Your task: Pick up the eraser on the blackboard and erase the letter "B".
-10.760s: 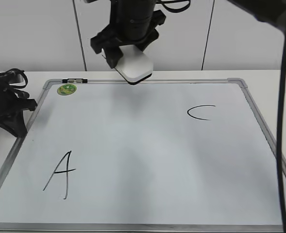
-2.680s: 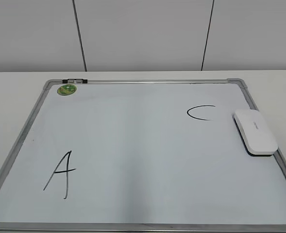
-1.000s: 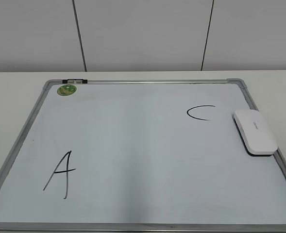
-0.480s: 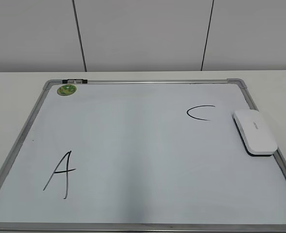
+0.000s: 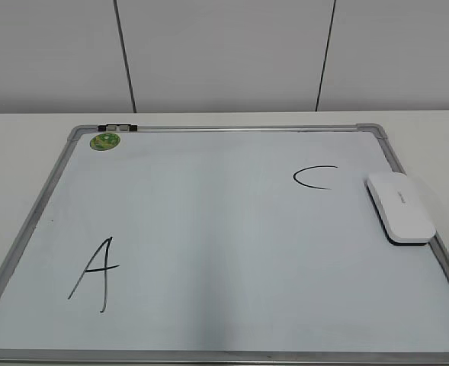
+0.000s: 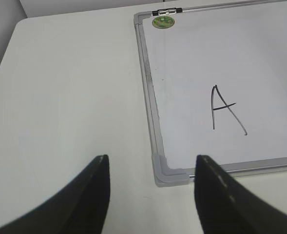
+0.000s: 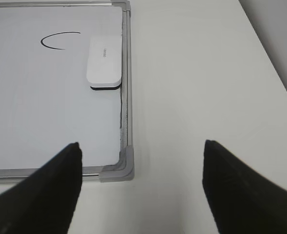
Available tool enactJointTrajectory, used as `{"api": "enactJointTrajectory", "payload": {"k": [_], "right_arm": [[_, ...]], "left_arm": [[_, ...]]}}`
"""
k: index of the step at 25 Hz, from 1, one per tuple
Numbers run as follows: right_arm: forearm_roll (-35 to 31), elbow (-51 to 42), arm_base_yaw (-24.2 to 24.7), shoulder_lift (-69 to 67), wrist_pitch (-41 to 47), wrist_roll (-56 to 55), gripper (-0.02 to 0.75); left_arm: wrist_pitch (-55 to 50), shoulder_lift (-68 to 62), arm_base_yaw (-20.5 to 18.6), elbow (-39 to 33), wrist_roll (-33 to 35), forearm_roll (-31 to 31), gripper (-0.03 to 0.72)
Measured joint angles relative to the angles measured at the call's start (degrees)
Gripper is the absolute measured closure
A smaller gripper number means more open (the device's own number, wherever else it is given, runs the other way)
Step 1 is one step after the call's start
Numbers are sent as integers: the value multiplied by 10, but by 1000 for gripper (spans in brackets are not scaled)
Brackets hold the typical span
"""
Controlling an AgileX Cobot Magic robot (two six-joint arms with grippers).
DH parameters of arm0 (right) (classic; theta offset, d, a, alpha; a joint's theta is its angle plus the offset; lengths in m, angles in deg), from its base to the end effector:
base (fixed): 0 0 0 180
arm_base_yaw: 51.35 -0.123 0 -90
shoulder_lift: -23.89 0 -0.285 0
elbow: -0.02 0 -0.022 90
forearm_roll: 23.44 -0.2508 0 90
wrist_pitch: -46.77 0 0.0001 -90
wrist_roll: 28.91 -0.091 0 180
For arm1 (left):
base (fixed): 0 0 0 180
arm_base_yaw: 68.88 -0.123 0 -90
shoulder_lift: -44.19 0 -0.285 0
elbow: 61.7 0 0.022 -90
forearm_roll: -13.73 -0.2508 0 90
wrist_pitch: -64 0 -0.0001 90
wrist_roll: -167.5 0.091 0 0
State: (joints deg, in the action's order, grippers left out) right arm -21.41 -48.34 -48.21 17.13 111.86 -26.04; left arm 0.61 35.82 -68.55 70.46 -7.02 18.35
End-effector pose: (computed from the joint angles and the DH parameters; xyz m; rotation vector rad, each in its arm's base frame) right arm -0.0114 -0.0023 0.2722 0.0087 2.0993 -0.1059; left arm -0.0069 -0.0065 0.2774 0.1117 2.0819 -0.0425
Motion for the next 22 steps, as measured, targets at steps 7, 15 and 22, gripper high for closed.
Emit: {"api": "enactJointTrajectory", "payload": {"k": [7,15,22], "right_arm": [[0,0,0,0,0,0,146],[0,0,0,0,0,1,147],[0,0,0,0,0,1,147]], "left_arm": [[0,0,0,0,0,0,321],[0,0,0,0,0,0,349],[0,0,0,0,0,0,380]]}}
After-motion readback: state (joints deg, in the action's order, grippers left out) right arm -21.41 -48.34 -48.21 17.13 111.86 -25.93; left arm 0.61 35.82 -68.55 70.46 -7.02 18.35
